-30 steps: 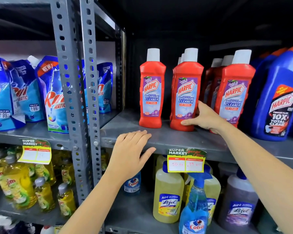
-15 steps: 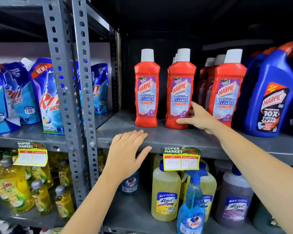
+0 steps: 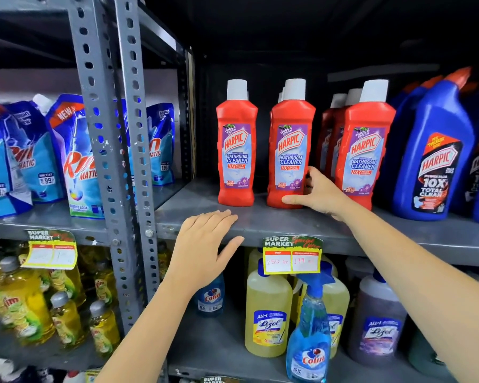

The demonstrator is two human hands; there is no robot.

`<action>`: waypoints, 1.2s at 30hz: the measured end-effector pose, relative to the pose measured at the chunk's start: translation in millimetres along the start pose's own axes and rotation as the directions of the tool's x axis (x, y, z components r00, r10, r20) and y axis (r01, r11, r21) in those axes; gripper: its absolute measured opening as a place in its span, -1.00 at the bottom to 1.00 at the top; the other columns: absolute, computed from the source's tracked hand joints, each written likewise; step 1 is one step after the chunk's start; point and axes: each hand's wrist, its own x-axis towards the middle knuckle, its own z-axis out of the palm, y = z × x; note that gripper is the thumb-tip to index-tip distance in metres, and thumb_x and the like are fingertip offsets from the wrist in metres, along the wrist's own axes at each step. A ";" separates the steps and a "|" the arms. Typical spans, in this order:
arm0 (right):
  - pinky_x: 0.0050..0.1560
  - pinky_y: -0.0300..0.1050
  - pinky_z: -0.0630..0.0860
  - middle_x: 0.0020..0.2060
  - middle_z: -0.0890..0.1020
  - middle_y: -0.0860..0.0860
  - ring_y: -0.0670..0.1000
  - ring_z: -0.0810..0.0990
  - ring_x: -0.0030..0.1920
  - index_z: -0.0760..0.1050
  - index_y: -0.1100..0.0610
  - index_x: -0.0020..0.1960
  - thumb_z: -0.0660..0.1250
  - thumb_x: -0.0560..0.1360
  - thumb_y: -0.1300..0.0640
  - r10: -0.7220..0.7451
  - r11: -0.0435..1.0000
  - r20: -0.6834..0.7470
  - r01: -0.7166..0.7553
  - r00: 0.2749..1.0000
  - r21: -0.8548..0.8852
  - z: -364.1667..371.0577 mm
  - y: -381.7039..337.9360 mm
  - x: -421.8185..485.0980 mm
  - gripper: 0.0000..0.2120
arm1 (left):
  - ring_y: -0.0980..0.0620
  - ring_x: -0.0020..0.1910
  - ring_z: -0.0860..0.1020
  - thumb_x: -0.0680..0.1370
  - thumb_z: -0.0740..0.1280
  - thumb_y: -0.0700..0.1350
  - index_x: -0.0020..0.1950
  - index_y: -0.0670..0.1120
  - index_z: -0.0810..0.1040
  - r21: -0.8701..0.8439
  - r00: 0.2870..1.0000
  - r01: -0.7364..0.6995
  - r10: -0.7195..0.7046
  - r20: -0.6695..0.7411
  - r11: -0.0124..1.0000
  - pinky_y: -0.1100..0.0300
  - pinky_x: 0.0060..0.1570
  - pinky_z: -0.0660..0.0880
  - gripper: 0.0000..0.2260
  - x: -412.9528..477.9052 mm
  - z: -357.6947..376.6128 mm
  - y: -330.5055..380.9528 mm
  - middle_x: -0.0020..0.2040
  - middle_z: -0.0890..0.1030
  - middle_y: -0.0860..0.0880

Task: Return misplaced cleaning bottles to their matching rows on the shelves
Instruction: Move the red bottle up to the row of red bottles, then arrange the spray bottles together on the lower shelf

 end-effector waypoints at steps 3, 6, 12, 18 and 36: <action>0.34 0.00 0.46 0.43 0.43 0.06 0.03 0.45 0.38 0.21 0.06 0.52 0.59 0.35 -0.01 -0.133 0.991 -0.249 0.130 0.959 -0.030 3.6 -7.9 -34.5 -0.13 | -0.02 0.29 0.49 0.61 0.15 0.15 0.31 -0.06 0.52 0.002 1.000 -0.015 0.015 -0.010 1.000 0.05 0.22 0.35 -0.59 -1.5 0.6 -0.8 0.30 0.57 -0.02; 0.09 -0.30 0.53 0.29 0.53 -0.03 -0.10 0.57 0.22 0.36 -0.12 0.38 0.46 0.46 0.03 -0.376 0.903 -0.584 0.426 0.719 -0.057 7.9 -6.3 -93.9 -0.46 | -0.03 0.30 0.49 0.60 0.20 0.13 0.30 -0.08 0.53 -0.007 0.999 -0.005 0.005 -0.031 1.000 0.02 0.23 0.35 -0.61 -2.0 0.2 0.9 0.30 0.57 -0.04; -0.17 -0.45 0.47 -0.06 0.59 -0.34 -0.27 0.58 -0.17 0.48 0.20 0.13 0.34 0.51 0.39 -0.207 0.942 -0.726 0.333 0.656 0.032 41.5 68.0 -187.5 -0.76 | -0.09 0.43 0.34 0.60 0.24 0.04 0.39 -0.13 0.45 -0.056 0.993 0.024 -0.030 -0.111 0.998 -0.07 0.43 0.19 -0.58 -15.3 7.0 6.7 0.39 0.48 -0.10; -0.28 -0.50 0.46 -0.01 0.63 0.03 -0.18 0.61 -0.11 0.47 0.01 0.14 0.45 0.46 0.32 0.086 0.996 -0.469 -0.062 0.879 0.067 75.9 170.0 -231.9 -0.65 | -0.13 0.56 0.05 0.60 0.20 0.00 0.53 -0.11 0.23 -0.078 0.986 0.120 -0.128 -0.111 0.990 -0.18 0.49 0.00 -0.48 -101.1 52.1 3.5 0.57 0.18 -0.11; -0.15 -0.42 0.54 0.01 0.67 -0.17 -0.29 0.66 -0.07 0.41 -0.08 0.27 0.57 0.35 0.31 0.369 0.925 -0.046 -0.362 0.928 0.116 124.5 217.5 -229.7 -0.38 | -0.10 0.51 0.20 0.63 -0.13 0.23 0.54 -0.10 0.21 -0.005 0.784 0.144 -0.111 0.610 0.990 0.04 0.45 -0.08 -0.39 -273.9 167.4 -29.8 0.54 0.24 -0.09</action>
